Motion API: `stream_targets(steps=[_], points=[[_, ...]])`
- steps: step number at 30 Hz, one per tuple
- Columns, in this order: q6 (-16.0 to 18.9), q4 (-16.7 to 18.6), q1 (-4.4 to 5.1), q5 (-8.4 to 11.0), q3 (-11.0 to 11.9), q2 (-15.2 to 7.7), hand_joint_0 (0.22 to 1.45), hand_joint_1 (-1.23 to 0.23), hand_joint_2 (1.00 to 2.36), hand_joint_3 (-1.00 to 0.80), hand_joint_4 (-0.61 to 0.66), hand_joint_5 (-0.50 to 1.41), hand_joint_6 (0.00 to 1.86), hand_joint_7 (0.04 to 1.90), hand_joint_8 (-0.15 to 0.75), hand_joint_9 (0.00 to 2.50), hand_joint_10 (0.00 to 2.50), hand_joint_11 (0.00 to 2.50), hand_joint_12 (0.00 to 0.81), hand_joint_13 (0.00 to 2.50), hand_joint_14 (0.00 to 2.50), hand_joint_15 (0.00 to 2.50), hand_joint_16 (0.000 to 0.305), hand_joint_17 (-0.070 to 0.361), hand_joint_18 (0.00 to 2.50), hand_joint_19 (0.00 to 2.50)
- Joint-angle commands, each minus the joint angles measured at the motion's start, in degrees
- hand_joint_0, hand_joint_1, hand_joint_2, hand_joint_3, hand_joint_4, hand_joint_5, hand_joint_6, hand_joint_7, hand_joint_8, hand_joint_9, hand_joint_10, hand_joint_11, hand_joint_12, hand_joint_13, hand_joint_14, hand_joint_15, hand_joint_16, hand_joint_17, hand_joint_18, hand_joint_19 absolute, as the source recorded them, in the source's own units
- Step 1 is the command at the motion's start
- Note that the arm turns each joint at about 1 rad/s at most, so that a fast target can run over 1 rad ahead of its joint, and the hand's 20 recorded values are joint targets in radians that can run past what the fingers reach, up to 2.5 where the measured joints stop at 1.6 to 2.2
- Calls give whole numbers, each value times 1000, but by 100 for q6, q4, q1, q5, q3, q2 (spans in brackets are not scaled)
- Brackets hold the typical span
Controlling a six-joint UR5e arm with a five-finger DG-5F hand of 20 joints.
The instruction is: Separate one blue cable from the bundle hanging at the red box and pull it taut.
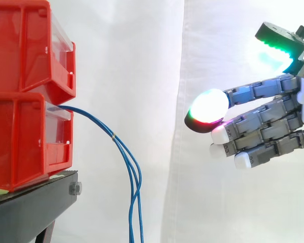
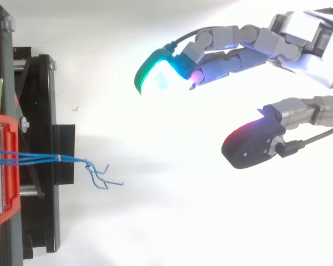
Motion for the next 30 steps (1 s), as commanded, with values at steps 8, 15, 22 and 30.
stream_targets(steps=[8,15,22,30], points=[[-121,155,68,115,0,-15,597,-705,1003,-465,220,-200,503,801,303,480,9,295,262,532,6,191,26,59,657,94],[336,163,59,89,272,-577,596,-712,1003,-466,222,-201,503,805,304,484,8,277,255,509,6,170,25,56,636,61],[177,471,68,106,325,-665,594,-707,1003,-465,224,-200,503,806,306,486,8,267,254,500,5,172,25,56,610,81],[-78,585,76,150,325,-665,593,-690,1003,-462,225,-198,503,804,307,489,7,239,253,493,6,167,25,56,601,93]])
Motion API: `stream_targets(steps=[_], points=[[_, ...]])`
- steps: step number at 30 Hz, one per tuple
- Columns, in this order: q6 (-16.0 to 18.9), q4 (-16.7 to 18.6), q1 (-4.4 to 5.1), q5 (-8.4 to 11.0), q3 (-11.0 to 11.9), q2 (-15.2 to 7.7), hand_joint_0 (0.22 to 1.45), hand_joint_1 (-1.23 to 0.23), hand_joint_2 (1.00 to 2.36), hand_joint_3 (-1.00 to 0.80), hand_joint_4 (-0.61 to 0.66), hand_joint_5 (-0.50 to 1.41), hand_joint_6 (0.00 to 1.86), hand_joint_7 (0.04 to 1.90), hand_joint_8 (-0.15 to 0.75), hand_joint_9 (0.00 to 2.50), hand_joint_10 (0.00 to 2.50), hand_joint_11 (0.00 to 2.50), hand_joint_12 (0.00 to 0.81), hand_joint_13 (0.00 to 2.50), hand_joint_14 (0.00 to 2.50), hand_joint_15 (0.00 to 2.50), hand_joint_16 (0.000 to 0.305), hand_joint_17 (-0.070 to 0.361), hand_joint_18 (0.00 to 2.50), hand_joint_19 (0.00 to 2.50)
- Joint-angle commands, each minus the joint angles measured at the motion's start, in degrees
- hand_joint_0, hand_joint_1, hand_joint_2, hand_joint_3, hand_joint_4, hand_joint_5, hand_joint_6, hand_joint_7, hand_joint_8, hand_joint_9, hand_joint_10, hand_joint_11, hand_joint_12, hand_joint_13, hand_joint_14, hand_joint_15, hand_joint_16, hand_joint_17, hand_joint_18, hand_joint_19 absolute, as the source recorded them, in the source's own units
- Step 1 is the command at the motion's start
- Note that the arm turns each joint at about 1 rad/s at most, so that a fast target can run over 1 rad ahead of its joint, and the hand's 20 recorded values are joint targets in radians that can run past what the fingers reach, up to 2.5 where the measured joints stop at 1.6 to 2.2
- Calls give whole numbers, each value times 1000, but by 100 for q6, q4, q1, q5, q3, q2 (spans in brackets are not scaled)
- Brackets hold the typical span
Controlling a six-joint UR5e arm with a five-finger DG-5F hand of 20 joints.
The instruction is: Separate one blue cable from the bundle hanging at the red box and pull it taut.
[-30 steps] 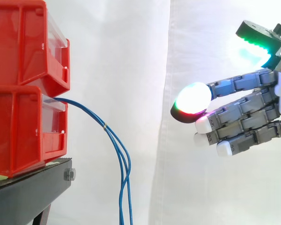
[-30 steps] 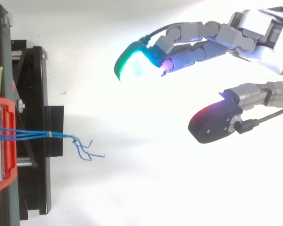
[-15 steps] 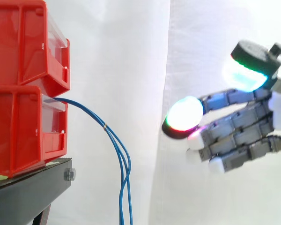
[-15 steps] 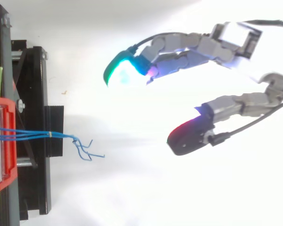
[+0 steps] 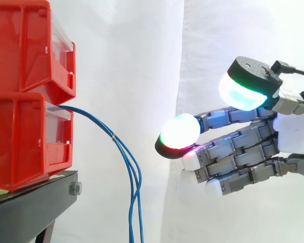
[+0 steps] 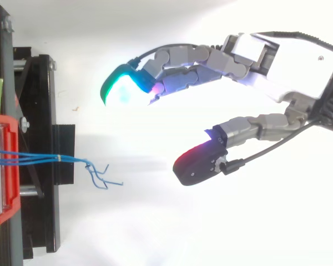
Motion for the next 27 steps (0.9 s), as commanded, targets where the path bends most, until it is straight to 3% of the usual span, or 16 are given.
stream_targets(steps=[1,16,21,22,24,27], points=[[-92,55,12,33,2,-2,594,-687,1003,-462,226,-198,503,805,308,491,7,240,253,493,6,170,25,56,600,86],[-136,72,47,42,2,-2,593,-671,1004,-457,229,-195,503,805,310,518,7,238,255,498,7,164,25,56,603,101],[-206,81,56,165,2,-2,593,-664,1003,-460,229,-195,503,803,309,528,7,235,254,501,5,169,25,56,603,96],[-206,37,56,341,2,-11,593,-663,1003,-459,232,-195,503,801,310,529,7,233,255,503,6,166,25,55,603,105],[-206,11,56,455,2,-2,593,-661,1003,-458,231,-194,503,804,310,532,7,231,256,505,6,170,25,56,606,108],[-189,2,56,490,2,-11,593,-657,1004,-456,230,-194,503,803,312,535,7,235,255,511,6,171,25,56,612,120]])
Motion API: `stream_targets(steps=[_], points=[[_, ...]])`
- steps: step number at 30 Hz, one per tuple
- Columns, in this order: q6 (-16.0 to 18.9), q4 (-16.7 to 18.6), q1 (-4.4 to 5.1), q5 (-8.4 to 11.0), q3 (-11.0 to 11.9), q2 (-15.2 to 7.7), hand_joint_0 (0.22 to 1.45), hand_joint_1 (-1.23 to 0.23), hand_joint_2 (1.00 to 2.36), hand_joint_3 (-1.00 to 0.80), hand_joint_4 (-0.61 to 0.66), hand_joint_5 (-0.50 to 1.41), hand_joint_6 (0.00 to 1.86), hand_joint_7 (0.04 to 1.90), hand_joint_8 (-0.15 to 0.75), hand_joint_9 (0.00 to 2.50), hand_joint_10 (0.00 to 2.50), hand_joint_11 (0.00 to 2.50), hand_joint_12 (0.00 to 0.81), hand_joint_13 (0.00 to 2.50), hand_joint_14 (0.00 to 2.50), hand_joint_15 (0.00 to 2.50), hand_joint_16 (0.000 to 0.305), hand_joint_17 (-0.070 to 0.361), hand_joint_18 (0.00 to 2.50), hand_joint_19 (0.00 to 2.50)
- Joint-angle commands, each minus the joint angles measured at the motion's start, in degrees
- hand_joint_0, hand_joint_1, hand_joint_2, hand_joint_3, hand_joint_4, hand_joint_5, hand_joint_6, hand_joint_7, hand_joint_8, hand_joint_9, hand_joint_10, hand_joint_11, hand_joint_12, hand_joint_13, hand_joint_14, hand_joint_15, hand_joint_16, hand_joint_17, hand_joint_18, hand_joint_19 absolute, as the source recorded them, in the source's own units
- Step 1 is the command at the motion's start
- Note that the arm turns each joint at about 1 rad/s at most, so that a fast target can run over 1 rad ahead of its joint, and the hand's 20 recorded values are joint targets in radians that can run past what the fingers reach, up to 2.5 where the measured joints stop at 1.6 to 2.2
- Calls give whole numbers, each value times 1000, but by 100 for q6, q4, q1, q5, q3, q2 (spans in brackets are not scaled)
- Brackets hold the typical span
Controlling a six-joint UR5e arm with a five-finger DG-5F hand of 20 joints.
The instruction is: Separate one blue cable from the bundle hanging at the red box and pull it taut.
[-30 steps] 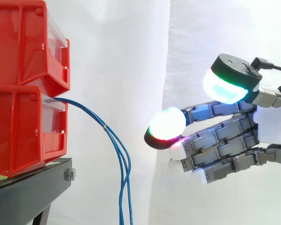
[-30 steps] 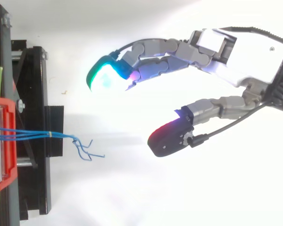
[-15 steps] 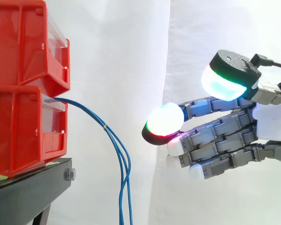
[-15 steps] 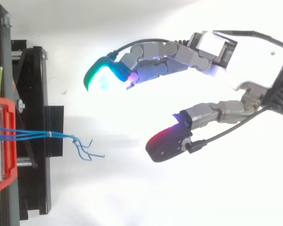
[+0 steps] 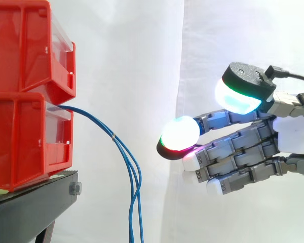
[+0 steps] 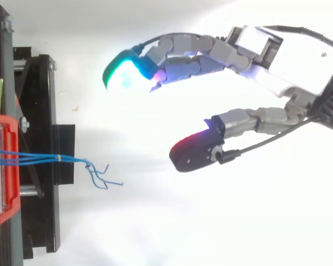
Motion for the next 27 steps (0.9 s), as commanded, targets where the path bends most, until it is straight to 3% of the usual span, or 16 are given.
stream_targets(steps=[1,10,14,22,23,25,26,27], points=[[16,-2,1,72,0,4,593,-655,1004,-458,233,-194,503,804,312,537,8,241,256,511,7,167,25,56,612,112],[86,-2,1,-60,0,4,592,-650,1004,-456,233,-194,503,804,313,541,8,234,257,514,6,169,25,57,614,119],[174,-2,-43,-254,0,-5,592,-649,1004,-454,229,-194,503,799,312,541,7,235,256,516,6,165,25,57,616,119],[192,16,-52,-289,0,-5,592,-648,1004,-455,231,-194,503,803,315,552,7,237,256,515,6,169,25,57,617,126],[209,7,-61,-298,0,-75,593,-647,1003,-461,231,-194,503,800,314,557,8,239,256,515,6,172,25,57,617,119],[526,60,-87,-456,149,-471,592,-647,1004,-457,232,-194,503,803,315,556,7,239,256,518,6,169,25,57,618,119],[526,60,-87,-456,149,-471,592,-647,1004,-457,230,-194,503,800,315,556,8,246,256,518,5,170,25,57,619,120],[948,-90,-96,-763,457,-717,592,-647,1004,-456,230,-194,503,803,315,557,8,239,258,517,6,169,25,56,618,127]])
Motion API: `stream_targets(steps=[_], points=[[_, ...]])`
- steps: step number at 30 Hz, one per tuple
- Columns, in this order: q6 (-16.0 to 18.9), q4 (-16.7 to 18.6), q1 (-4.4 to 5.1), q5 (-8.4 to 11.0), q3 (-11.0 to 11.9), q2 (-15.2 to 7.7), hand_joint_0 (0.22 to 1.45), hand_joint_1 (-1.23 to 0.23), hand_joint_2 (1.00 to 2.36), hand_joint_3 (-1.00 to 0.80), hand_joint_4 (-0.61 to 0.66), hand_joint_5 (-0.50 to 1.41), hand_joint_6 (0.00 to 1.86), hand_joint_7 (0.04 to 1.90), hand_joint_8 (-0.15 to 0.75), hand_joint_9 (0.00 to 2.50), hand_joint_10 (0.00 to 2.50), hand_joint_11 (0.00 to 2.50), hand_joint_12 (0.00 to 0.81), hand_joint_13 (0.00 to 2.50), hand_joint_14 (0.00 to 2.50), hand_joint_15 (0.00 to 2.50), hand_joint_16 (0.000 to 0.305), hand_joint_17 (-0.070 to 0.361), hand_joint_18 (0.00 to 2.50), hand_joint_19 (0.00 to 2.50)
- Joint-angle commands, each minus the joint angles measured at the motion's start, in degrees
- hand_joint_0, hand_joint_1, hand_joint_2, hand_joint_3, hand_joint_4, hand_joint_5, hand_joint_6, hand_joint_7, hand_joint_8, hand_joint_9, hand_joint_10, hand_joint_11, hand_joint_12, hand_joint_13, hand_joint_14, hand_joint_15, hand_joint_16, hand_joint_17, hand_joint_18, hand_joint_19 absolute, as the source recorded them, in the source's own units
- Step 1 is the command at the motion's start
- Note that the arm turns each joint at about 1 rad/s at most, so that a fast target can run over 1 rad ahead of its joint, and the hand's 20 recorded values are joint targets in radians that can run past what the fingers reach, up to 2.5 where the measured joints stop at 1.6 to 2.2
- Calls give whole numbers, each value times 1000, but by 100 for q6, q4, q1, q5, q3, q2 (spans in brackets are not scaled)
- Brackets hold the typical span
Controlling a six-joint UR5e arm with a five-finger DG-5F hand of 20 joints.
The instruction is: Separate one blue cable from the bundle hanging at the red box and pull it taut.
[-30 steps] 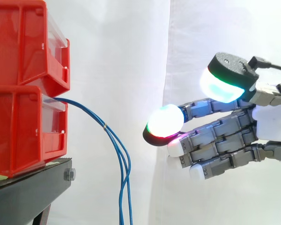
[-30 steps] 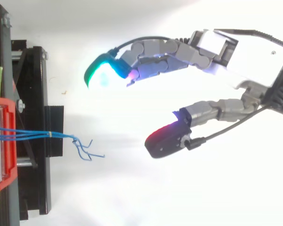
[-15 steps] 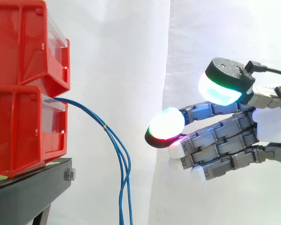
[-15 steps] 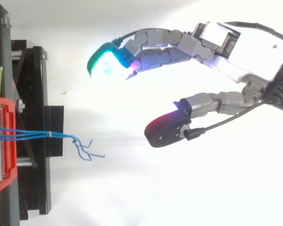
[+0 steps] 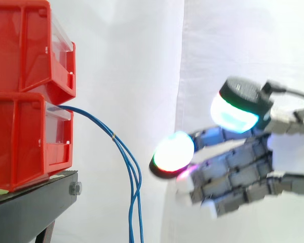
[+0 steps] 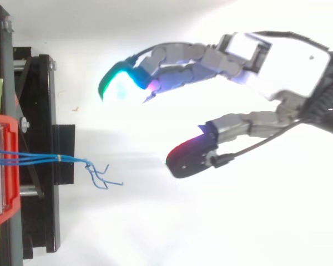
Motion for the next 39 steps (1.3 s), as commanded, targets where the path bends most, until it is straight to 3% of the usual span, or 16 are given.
stream_targets(steps=[1,5,9,13,16,17,19,20,27,34,39], points=[[556,-210,-15,-436,431,-446,593,-647,1003,-458,232,-194,503,803,315,559,8,240,257,519,6,173,25,56,619,126],[275,-219,-32,-401,571,-446,593,-645,1004,-458,230,-194,503,802,314,561,7,241,257,521,6,170,25,56,618,121],[204,-149,-32,-374,580,-455,593,-644,1004,-458,230,-193,503,800,315,565,7,242,256,520,6,170,25,56,619,126],[187,-26,-15,-365,598,-578,593,-642,1003,-457,235,-193,503,802,314,566,9,234,256,523,6,174,25,56,620,126],[292,141,-15,-374,721,-798,594,-641,1003,-459,233,-193,503,803,313,568,7,237,256,524,6,175,25,57,626,126],[486,167,-23,-462,853,-982,593,-641,1003,-458,235,-193,503,800,313,568,8,237,256,524,6,175,25,57,625,130],[697,141,-32,-585,967,-1123,594,-640,1003,-460,235,-192,503,803,316,571,7,232,255,529,6,176,25,57,624,129],[890,27,-32,-778,1116,-1246,594,-640,1003,-460,234,-192,503,800,315,571,7,236,255,529,6,176,25,57,625,130],[943,18,-6,-858,1125,-1246,596,-633,1004,-460,236,-191,503,801,318,585,8,241,253,539,6,175,25,56,635,133],[1039,264,-15,-866,1134,-1246,599,-622,1004,-458,247,-187,503,813,322,610,8,249,256,561,6,184,25,55,649,138],[1303,290,-50,-875,1125,-1246,604,-614,1004,-458,256,-182,503,824,316,639,10,263,252,575,6,184,24,55,664,142]])
